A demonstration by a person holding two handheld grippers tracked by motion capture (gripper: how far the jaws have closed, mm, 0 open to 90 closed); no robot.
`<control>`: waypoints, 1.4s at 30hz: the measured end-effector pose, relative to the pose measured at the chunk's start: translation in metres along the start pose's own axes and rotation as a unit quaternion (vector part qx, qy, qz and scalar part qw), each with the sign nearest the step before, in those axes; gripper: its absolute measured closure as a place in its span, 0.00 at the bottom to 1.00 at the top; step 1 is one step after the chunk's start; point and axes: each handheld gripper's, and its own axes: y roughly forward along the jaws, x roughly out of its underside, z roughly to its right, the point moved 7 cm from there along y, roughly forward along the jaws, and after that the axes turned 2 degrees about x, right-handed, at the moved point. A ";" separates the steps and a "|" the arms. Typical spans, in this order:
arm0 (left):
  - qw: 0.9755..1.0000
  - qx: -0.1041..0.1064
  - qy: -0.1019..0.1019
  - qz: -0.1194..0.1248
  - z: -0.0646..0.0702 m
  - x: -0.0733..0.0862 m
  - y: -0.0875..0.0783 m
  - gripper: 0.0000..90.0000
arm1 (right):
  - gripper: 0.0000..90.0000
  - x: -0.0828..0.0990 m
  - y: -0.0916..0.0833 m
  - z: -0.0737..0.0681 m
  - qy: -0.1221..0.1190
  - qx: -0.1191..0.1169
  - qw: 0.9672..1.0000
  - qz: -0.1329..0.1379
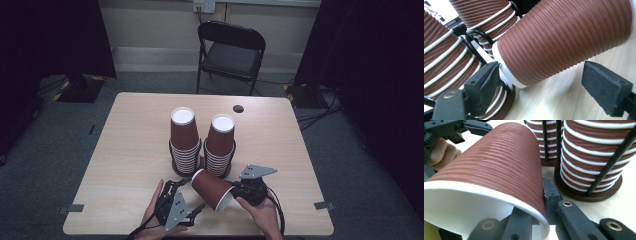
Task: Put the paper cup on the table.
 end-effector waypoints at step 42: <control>0.994 -0.024 0.102 -0.022 0.015 -0.024 0.025 0.02 | 0.97 -0.023 0.028 -0.017 0.026 -0.048 0.994 -0.097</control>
